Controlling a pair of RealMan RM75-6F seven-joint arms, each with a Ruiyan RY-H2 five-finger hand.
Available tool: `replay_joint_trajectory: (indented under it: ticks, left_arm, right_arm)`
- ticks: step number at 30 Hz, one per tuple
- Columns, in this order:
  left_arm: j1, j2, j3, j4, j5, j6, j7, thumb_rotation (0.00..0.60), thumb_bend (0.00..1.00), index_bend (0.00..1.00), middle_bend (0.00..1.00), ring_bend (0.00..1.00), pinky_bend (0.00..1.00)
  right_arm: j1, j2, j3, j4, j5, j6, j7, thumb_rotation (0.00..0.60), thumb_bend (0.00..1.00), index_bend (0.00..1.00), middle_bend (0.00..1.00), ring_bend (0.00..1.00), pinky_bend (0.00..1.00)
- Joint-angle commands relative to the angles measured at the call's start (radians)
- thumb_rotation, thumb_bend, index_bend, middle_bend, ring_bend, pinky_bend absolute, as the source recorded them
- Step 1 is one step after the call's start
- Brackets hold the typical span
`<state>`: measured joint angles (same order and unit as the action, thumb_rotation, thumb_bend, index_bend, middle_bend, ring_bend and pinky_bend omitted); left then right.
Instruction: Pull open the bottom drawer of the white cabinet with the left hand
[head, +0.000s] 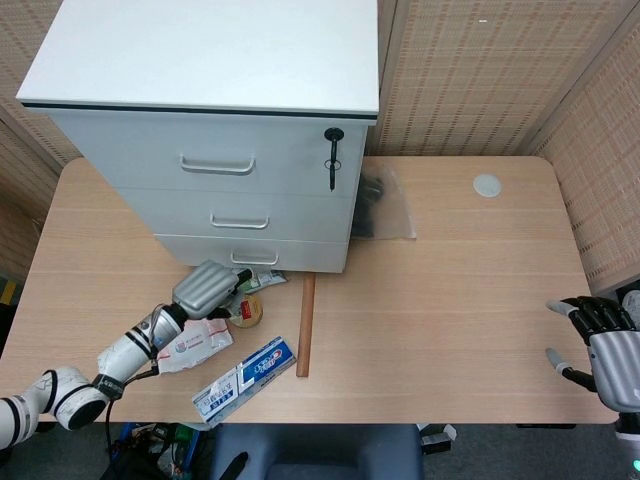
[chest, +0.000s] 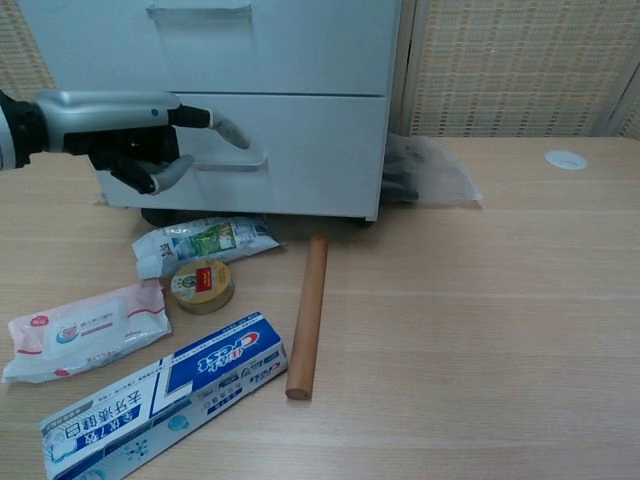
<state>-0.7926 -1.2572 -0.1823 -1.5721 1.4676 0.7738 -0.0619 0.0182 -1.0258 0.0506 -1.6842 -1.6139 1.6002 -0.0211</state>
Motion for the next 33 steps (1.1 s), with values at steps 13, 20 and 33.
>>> replay_joint_trajectory:
  ticks: [13, 20, 33]
  left_arm:
    - [-0.053, -0.036, 0.015, 0.088, -0.133, -0.061, 0.081, 0.6, 0.7, 0.14, 0.95, 0.94, 1.0]
    - [-0.058, -0.049, 0.029, 0.108, -0.156, -0.064, 0.09, 0.6, 0.7, 0.15, 0.95, 0.94, 1.0]
    - [-0.055, -0.038, 0.053, 0.085, -0.152, -0.05, 0.079, 0.6, 0.7, 0.16, 0.95, 0.94, 1.0]
  right_arm:
    - [-0.007, -0.001, 0.0, 0.009, 0.011, 0.003, 0.011, 0.6, 0.17, 0.29, 0.29, 0.21, 0.18]
    - [-0.009, -0.003, -0.002, 0.01, 0.014, 0.002, 0.011, 0.6, 0.17, 0.29, 0.29, 0.21, 0.18]
    - [-0.014, -0.003, -0.004, 0.009, 0.019, 0.002, 0.008, 0.6, 0.17, 0.29, 0.29, 0.21, 0.18]
